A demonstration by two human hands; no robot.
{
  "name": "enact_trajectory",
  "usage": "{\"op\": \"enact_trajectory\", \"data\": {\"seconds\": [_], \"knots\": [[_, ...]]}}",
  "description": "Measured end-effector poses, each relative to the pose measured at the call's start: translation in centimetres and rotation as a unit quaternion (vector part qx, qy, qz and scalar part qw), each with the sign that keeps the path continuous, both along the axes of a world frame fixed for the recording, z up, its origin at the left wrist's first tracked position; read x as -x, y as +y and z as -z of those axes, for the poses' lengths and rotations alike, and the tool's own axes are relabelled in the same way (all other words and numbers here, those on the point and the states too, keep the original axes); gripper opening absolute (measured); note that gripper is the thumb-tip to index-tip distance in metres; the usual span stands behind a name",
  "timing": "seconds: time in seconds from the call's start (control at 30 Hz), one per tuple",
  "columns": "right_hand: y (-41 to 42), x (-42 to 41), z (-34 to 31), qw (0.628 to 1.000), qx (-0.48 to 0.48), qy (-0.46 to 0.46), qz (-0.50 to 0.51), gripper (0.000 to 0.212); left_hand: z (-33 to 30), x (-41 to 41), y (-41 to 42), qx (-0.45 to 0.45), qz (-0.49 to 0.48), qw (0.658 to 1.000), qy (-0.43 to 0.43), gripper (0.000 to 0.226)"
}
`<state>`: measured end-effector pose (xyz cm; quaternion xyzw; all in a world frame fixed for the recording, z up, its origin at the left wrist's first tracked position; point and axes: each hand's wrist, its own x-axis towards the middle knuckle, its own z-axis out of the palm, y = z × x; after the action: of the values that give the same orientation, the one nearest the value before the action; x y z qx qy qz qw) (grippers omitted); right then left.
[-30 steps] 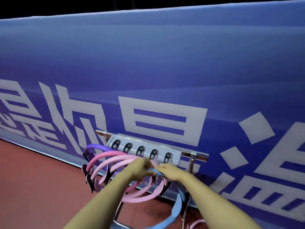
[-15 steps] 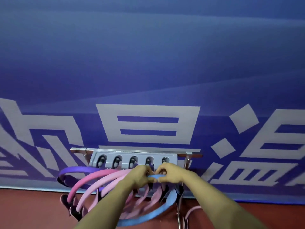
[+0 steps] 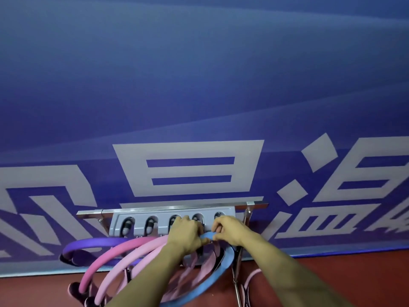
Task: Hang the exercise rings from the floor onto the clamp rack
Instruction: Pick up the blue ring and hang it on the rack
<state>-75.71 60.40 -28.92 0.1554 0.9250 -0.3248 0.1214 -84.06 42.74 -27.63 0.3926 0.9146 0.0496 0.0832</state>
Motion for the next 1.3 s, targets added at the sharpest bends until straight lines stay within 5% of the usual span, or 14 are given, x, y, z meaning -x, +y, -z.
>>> {"op": "enact_trajectory", "data": {"seconds": [0.3, 0.53, 0.7, 1.03, 1.3], "knots": [[0.2, -0.1, -0.2, 0.999, 0.006, -0.031, -0.014, 0.006, 0.7, 0.2, 0.4, -0.028, -0.047, 0.987, -0.153, 0.04], [-0.2, -1.1, -0.8, 1.0, -0.003, -0.024, -0.012, 0.016, 0.2, 0.2, 0.1, -0.031, -0.027, 0.985, -0.167, 0.027], [-1.0, -2.4, -1.8, 1.0, 0.003, 0.012, 0.026, 0.017, 0.1, 0.0, -0.3, -0.123, -0.044, 0.974, -0.184, 0.011], [-3.4, -7.7, -3.2, 0.969, 0.061, 0.167, 0.172, 0.036, 0.0, -2.6, 1.0, -0.388, 0.001, 0.844, -0.371, 0.028], [-2.2, -15.9, -4.8, 0.922, 0.088, 0.25, 0.282, 0.035, -2.2, -7.5, 2.9, -0.425, 0.062, 0.812, -0.395, 0.03]]}}
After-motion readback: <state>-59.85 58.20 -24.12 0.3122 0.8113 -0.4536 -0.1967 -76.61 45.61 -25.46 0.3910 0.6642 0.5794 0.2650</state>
